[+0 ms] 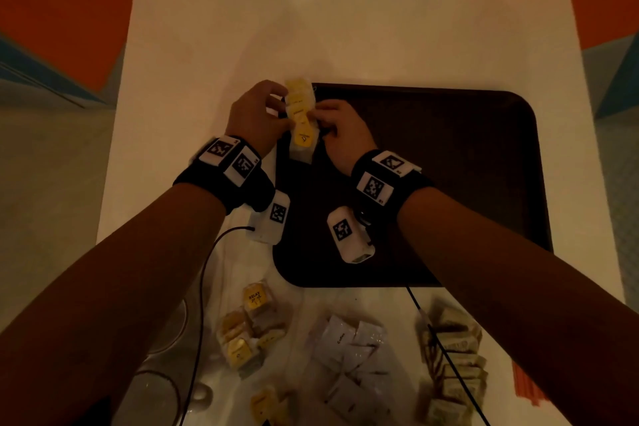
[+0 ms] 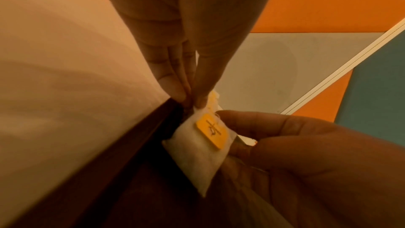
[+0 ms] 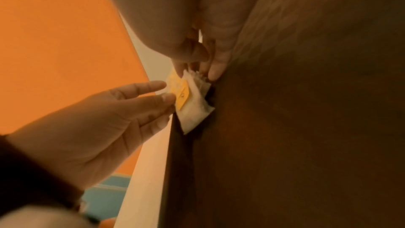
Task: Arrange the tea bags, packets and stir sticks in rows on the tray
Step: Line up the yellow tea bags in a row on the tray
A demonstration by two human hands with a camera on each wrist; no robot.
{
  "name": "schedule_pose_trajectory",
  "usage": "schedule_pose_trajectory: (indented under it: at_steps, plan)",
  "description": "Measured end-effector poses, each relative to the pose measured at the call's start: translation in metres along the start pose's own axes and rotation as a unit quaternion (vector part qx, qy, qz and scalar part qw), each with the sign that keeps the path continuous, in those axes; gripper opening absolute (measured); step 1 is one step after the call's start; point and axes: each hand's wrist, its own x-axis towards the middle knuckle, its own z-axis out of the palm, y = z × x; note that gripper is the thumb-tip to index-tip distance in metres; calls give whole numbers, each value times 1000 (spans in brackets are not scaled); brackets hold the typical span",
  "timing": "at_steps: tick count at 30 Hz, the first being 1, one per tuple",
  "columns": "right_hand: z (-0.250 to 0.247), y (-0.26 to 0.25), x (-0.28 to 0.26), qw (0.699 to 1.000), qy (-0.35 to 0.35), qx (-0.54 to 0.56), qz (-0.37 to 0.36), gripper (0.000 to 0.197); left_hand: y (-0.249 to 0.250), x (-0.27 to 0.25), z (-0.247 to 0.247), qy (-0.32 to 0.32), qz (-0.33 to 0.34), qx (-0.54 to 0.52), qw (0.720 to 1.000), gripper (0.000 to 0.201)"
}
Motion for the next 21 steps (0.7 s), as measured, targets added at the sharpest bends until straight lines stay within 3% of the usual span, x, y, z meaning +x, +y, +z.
schedule_pose_trajectory:
  at_steps: [10,14,19,21]
  plan:
    - [1,2,-7,990,-12,92,105,38,3,-1,-1,17,-13,-2,1000,33]
    - [-1,-1,-8,989,-24,113,97,43,3,-5,-2,21,-17,-15,1000,37]
    - [-8,5,-10,992,19,57,110,28,3,-9,-10,22,-21,-18,999,31]
    - [-14,8,-17,993,-1,39,110,33,0,-11,-15,-1,-4,23,1000,25]
